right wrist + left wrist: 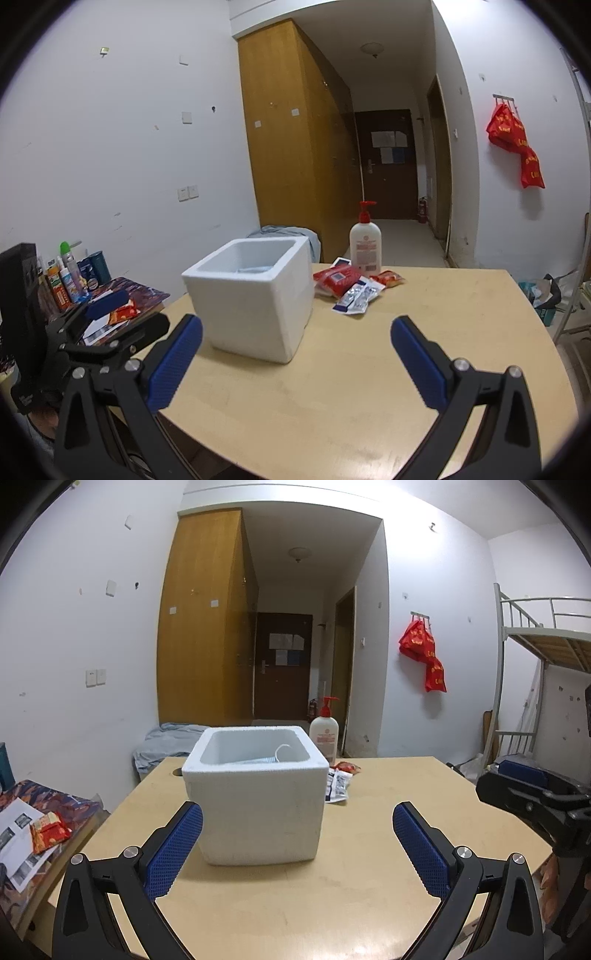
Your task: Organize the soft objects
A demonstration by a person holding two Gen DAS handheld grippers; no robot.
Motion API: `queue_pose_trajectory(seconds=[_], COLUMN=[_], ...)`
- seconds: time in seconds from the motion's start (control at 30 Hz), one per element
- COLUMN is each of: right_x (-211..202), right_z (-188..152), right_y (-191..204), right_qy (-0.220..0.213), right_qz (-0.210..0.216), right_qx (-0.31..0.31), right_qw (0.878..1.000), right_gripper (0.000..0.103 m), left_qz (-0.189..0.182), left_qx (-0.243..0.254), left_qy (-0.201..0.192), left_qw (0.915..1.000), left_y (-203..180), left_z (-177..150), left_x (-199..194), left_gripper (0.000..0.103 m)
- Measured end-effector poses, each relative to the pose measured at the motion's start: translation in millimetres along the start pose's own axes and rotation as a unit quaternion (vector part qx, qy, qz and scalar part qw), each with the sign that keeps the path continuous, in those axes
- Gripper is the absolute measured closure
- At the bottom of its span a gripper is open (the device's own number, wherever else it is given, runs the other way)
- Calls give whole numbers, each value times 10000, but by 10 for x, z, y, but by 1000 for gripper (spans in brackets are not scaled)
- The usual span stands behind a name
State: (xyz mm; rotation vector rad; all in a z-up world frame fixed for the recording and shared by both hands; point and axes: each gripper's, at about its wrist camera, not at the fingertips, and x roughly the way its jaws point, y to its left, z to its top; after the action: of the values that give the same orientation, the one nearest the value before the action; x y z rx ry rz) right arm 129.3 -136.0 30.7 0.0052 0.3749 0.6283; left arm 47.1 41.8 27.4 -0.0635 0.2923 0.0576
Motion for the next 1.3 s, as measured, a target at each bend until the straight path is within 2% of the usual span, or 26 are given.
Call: queue_pose_trajectory(seconds=[0.27, 0.53, 1.3], right_x=[-174, -299, -299], right_z=[-292, -495, -619], right_y=[36, 123, 151], right_qy=[5, -28, 64], right_qz=[-19, 80, 234], right_qx=[57, 77, 98], right_qw=[10000, 9999, 9997], right_gripper=[0, 0, 0], left_qz=[42, 73, 214], left_qx=[73, 79, -50], left_qy=[9, -58, -33], left_qw=[10000, 9999, 9998], left_y=[-24, -3, 71], left_z=[-243, -350, -389], left_x=[-120, -231, -260], left_gripper=[0, 0, 0])
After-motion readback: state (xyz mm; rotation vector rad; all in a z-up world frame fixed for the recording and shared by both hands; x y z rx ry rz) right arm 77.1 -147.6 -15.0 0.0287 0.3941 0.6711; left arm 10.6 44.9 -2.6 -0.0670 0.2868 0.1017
